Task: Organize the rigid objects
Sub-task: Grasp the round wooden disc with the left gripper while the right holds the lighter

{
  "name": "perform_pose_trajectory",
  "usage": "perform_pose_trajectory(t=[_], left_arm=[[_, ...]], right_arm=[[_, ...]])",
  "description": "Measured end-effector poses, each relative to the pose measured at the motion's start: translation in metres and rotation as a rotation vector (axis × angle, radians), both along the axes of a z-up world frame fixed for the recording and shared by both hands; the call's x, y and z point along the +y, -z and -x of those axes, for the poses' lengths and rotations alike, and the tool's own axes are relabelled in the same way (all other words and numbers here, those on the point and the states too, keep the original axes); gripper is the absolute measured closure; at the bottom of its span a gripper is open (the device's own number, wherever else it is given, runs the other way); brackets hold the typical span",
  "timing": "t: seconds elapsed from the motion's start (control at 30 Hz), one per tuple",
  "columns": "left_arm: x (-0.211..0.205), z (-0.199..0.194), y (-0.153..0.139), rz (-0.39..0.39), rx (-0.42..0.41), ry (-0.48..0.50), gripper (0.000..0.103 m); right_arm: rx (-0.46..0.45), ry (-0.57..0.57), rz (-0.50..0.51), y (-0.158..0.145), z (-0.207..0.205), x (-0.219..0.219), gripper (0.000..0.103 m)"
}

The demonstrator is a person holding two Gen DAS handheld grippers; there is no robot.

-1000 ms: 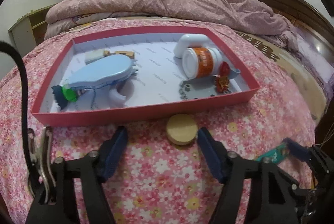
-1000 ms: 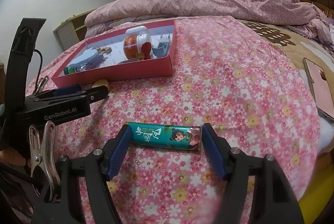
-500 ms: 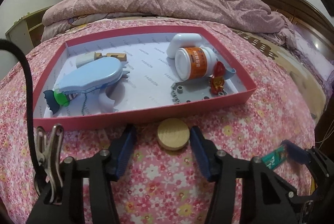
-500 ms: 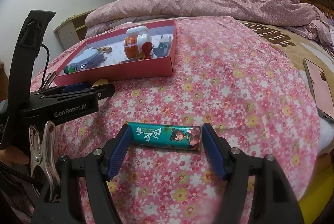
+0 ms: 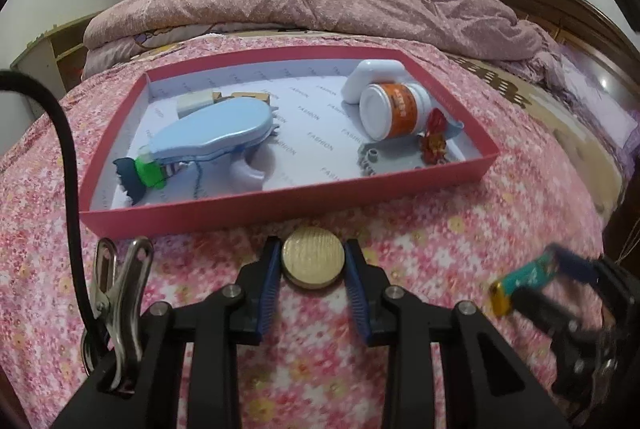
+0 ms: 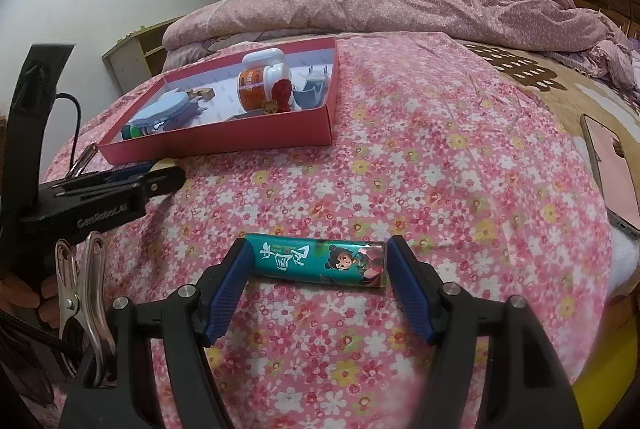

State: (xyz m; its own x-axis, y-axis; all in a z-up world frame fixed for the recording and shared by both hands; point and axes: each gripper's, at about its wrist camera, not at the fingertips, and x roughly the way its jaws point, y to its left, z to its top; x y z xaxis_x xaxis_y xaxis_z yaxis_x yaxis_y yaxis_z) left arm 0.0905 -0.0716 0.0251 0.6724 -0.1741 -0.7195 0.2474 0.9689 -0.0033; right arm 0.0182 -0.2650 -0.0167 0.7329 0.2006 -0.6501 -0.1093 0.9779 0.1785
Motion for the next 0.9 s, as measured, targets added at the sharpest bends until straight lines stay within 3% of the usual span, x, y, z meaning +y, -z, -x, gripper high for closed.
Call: perform_pose_trajectory(t=[0.5, 0.9], left_arm=[[0.03, 0.019, -0.001, 0.026, -0.016, -0.003, 0.07], [0.055, 0.025, -0.006, 0.079, -0.006, -0.032, 0.07]], right_arm=[[0.0, 0.005, 0.038, -0.001, -0.001, 0.004, 0.032], [0.039, -0.006, 0.039, -0.003, 0.002, 0.017, 0.022]])
